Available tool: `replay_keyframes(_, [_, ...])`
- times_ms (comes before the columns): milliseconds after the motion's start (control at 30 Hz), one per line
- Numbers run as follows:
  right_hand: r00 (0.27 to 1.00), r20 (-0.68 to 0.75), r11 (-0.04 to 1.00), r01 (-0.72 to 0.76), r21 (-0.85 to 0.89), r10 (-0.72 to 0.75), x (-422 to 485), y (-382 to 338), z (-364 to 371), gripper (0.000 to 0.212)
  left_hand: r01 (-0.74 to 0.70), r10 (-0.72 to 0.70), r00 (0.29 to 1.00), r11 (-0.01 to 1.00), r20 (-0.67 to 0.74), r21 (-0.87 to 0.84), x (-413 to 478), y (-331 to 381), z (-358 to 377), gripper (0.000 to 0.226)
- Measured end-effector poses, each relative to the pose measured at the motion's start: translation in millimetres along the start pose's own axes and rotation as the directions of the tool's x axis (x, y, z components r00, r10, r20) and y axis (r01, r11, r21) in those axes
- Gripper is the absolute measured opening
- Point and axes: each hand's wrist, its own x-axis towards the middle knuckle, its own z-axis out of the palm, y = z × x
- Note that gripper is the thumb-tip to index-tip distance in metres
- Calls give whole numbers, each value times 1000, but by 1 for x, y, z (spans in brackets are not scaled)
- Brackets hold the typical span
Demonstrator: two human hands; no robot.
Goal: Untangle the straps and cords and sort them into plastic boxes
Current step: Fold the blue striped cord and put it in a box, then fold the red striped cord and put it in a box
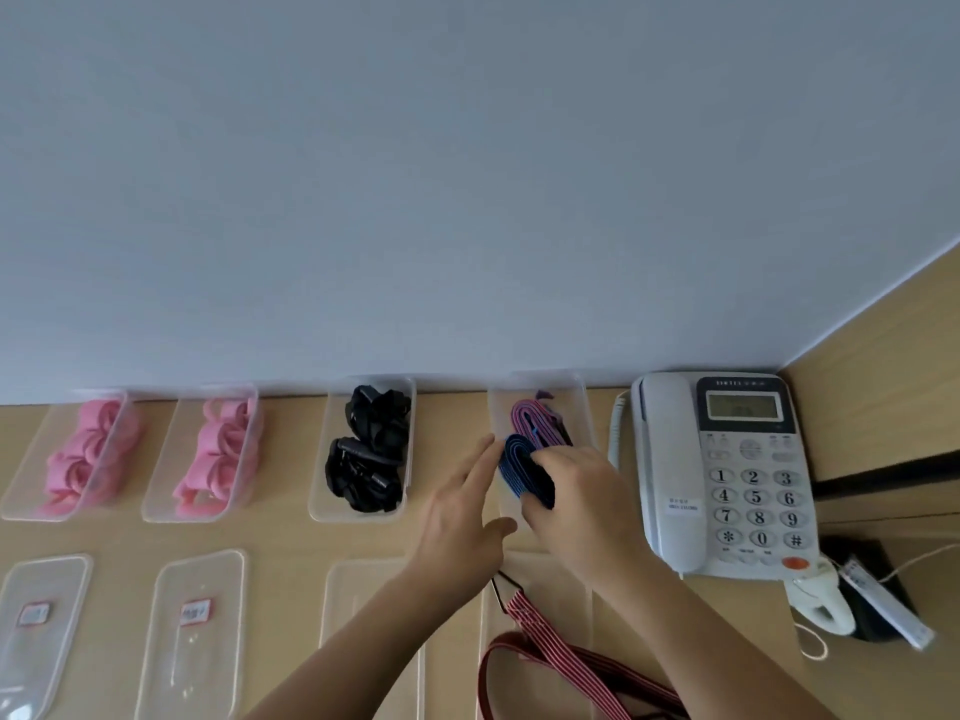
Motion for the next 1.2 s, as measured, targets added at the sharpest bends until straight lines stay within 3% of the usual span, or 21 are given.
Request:
replay_keyframes(133, [989,59,948,-147,282,136,8,5,-5,27,-6,5,1000,998,-19,-56,2,-8,4,94])
replay_keyframes(200, [978,122,929,-200,312,170,12,7,-3,26,-1,0,1000,997,-12,-75,0,-10,5,94])
replay_keyframes(333, [970,121,960,-229,160,211,19,4,1,25,-15,16,1000,997,8,-78,1,-11,7,87])
replay_keyframes(433, [985,106,987,-129,-96,139,17,-1,4,31,-51,52,999,997,13,-52,-1,-12,8,74])
replay_keyframes(600, [992,81,919,-61,-389,100,7,-13,8,27,-87,87,996,996,15,16,-1,-14,6,77])
replay_keyframes(667, [995,64,888,-34,-458,71,6,-14,8,29,-146,139,989,979,60,146,1,-15,7,80])
replay_keyframes(767, [989,131,918,-13,-396,70,9,-9,11,38,-144,55,977,880,204,453,9,-14,1,79])
replay_keyframes(867, [986,153,971,-35,-235,72,3,-2,11,45,-161,-7,961,796,276,583,18,-11,-6,78])
replay_keyframes(933, [997,71,994,-23,-111,31,-12,2,10,45,-192,-14,950,763,312,618,22,-9,-10,77])
replay_keyframes(1000, [993,-106,999,39,-27,-42,-37,6,8,38,-215,-16,944,728,329,651,23,-7,-11,77])
replay_keyframes(1100, [967,-242,997,79,-17,-80,-83,14,1,27,-209,51,964,749,260,629,17,-3,-10,76])
replay_keyframes(1167, [980,-190,998,48,-39,-55,-113,20,-3,36,-199,149,980,826,135,528,3,0,-6,73])
replay_keyframes(1200, [996,-88,999,8,-45,-12,-126,22,-5,49,-221,219,974,858,59,463,-7,0,-4,68])
